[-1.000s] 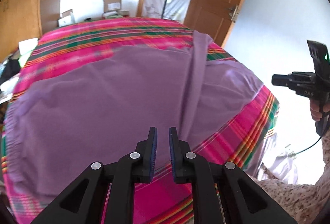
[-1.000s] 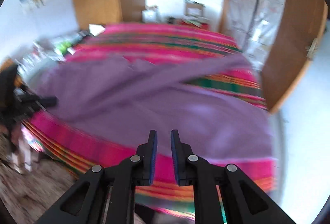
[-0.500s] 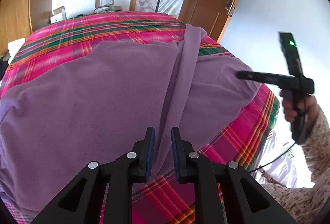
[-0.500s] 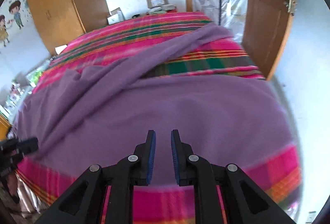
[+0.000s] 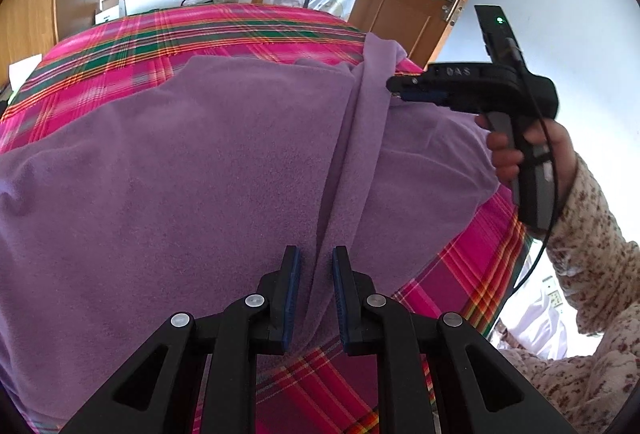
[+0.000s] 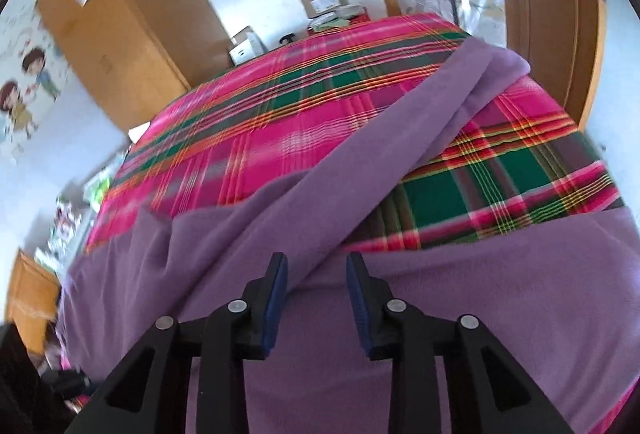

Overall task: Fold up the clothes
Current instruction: 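Grasp the edge of the folded sweatpants with the right gripper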

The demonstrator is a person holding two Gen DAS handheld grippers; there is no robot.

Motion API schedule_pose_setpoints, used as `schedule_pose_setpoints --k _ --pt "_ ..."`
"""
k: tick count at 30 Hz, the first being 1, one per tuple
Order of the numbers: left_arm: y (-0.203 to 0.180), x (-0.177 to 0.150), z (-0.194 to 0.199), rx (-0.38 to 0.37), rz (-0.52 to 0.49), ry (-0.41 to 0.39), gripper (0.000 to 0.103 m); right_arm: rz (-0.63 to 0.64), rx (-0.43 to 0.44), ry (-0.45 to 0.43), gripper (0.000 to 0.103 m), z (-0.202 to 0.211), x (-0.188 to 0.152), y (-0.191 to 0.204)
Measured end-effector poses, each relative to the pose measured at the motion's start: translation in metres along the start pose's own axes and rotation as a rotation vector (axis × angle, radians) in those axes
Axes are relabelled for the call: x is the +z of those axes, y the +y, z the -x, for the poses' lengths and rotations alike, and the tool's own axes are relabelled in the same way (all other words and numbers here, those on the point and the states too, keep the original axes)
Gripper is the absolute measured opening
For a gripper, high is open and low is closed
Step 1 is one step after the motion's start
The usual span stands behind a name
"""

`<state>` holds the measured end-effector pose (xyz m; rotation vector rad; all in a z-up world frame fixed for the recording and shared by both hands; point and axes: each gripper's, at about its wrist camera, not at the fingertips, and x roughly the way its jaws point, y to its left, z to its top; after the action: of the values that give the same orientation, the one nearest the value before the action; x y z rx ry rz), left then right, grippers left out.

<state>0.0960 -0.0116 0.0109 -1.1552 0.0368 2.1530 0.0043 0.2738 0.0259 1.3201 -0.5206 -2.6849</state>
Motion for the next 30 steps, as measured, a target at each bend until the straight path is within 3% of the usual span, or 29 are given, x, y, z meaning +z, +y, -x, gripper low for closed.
schedule_pose_setpoints --k 4,12,15,21,26,30 --pt "0.003 0.0 -0.001 -0.012 0.011 0.004 0.018 -0.069 0.036 -0.012 0.034 -0.007 0.011 -0.009" --pt "0.002 0.0 -0.003 -0.026 0.027 -0.002 0.018 -0.057 -0.003 -0.059 0.037 -0.009 0.032 0.006" --pt "0.002 -0.001 -0.002 -0.03 0.031 -0.004 0.018 -0.019 -0.046 -0.046 0.038 -0.019 0.039 0.019" --pt "0.002 -0.003 -0.001 -0.031 0.03 -0.008 0.018 -0.085 -0.111 0.018 0.037 -0.037 0.049 0.017" --pt "0.001 -0.003 -0.001 -0.027 0.023 -0.009 0.018 -0.147 -0.088 0.016 0.008 -0.033 0.048 0.004" --pt "-0.001 -0.001 -0.003 -0.018 0.019 -0.008 0.018 -0.139 -0.081 -0.006 0.003 -0.027 0.044 0.003"
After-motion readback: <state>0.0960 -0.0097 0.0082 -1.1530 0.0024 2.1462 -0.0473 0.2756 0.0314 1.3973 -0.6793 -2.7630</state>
